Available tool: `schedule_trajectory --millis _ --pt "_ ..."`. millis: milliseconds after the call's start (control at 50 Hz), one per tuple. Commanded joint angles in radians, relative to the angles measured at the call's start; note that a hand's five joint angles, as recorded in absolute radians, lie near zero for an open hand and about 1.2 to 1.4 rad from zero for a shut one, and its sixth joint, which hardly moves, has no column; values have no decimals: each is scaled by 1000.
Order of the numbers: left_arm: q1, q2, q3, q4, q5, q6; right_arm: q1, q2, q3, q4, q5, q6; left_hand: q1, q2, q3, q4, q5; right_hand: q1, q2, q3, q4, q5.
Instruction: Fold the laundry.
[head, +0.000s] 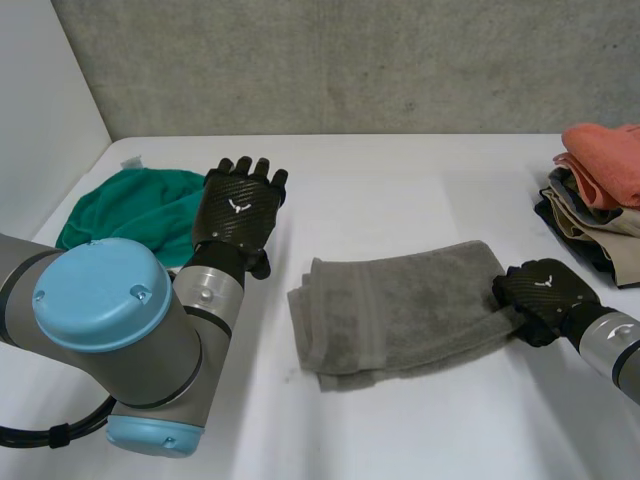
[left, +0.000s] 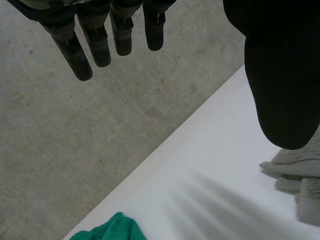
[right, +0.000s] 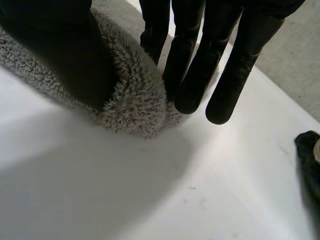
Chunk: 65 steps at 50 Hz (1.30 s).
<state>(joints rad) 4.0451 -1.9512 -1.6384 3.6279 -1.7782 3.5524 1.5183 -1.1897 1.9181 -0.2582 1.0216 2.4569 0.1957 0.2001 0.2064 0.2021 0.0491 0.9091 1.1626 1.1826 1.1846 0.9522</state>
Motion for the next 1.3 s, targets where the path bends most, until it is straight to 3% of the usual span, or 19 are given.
schedule_trajectory --millis 20,100,180,280,340,400,440,500,540,680,720,940,1160,1300 --pt "-2 15 -6 0 -1 0 63 -53 -11 -16 31 -10 -17 -22 -28 -24 -45 487 234 214 212 270" --pt "1 18 -4 2 -3 2 196 -149 -30 -27 35 -16 -17 -22 -28 -24 -45 487 234 214 212 270" --pt "9 20 -3 2 -4 2 383 -151 -62 -94 35 -32 -17 -22 -28 -24 -45 487 234 214 212 270" --pt "24 20 -4 0 -23 2 684 -55 -90 -205 37 -87 -17 -22 -28 -24 -45 487 234 214 212 270" --pt "28 20 -6 0 -32 0 758 22 -99 -217 43 -114 -20 -25 -31 -27 -48 487 234 214 212 270" --pt "26 18 -8 0 -33 -1 764 82 -117 -214 70 -130 -21 -26 -32 -28 -49 -381 -635 -655 -657 -599" --pt "26 18 -6 2 -33 -3 764 76 -126 -214 139 -95 -21 -26 -32 -28 -49 -735 -988 -1008 -1010 -952" --pt "25 18 6 2 -37 -4 761 49 -133 -222 238 5 -21 -26 -32 -28 -49 -735 -988 -1008 -1010 -952" --pt "23 18 11 2 -37 -6 731 -22 -134 -222 293 172 -21 -26 -32 -28 -49 -735 -988 -1008 -1010 -952" --pt "-17 9 52 -11 -30 -99 565 -159 -162 -130 296 733 -14 -19 -25 -21 -42 -735 -988 -1008 -1010 -952" --pt "-35 5 61 -41 -32 -141 562 -153 -185 -80 293 783 -12 -16 -22 -18 -39 -735 -988 -1008 -1010 -952" --pt "-55 14 65 -210 -46 -204 563 -13 -343 197 304 571 -14 -19 -25 -21 -42 -735 -988 -1008 -1010 -952" --pt "-92 -3 43 -339 -96 -296 606 137 -499 326 313 554 -17 -22 -28 -24 -45 -735 -988 -1008 -1010 -952" --pt "-94 6 15 -339 -112 -308 689 170 -568 379 314 550 -17 -22 -28 -24 -45 -735 -988 -1008 -1010 -952"
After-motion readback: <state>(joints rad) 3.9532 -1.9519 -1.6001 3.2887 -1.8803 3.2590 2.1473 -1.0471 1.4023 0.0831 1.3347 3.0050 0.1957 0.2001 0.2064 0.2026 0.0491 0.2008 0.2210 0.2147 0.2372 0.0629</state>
